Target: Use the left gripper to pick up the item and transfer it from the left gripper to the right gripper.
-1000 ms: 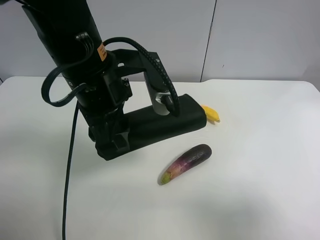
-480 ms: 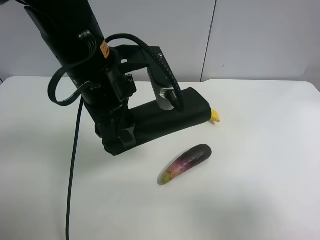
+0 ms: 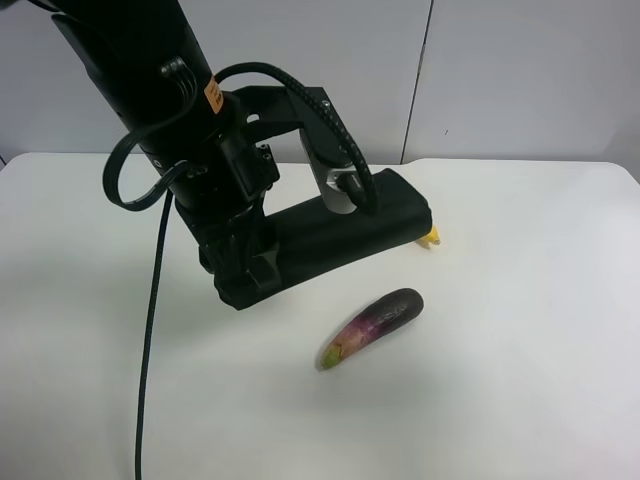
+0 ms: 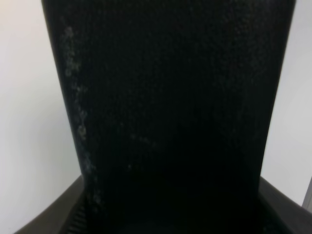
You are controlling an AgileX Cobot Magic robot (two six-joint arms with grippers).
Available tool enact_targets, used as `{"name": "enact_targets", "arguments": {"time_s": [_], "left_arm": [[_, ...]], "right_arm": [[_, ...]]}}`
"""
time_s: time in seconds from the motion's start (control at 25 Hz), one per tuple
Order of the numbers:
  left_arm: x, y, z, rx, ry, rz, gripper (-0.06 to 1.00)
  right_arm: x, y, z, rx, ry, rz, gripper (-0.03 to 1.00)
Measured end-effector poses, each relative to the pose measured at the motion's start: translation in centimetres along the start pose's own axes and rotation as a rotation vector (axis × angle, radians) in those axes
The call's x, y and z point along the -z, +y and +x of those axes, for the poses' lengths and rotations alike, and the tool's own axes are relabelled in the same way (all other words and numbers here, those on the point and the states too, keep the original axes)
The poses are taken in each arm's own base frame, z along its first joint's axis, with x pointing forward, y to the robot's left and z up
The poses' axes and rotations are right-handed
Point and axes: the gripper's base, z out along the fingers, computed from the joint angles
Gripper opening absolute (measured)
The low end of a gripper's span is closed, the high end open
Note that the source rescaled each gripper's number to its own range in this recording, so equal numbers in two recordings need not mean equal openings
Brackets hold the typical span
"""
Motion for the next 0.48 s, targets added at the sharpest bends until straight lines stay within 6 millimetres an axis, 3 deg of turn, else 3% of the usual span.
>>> {"name": "enact_targets", "arguments": {"time_s": [0.24, 0.48], "left_arm": [[0.0, 0.0, -0.1, 0.001, -0.009, -0.005, 0.06], [0.0, 0.3, -0.6, 0.001, -0.063, -0.037, 0.06]], "right_arm": [[-4.7, 0.0, -2.2, -0.125, 0.184, -0.135, 1.00], [-8.6, -0.3, -3.7, -0.188, 0.243, -0.250, 1.00]]}}
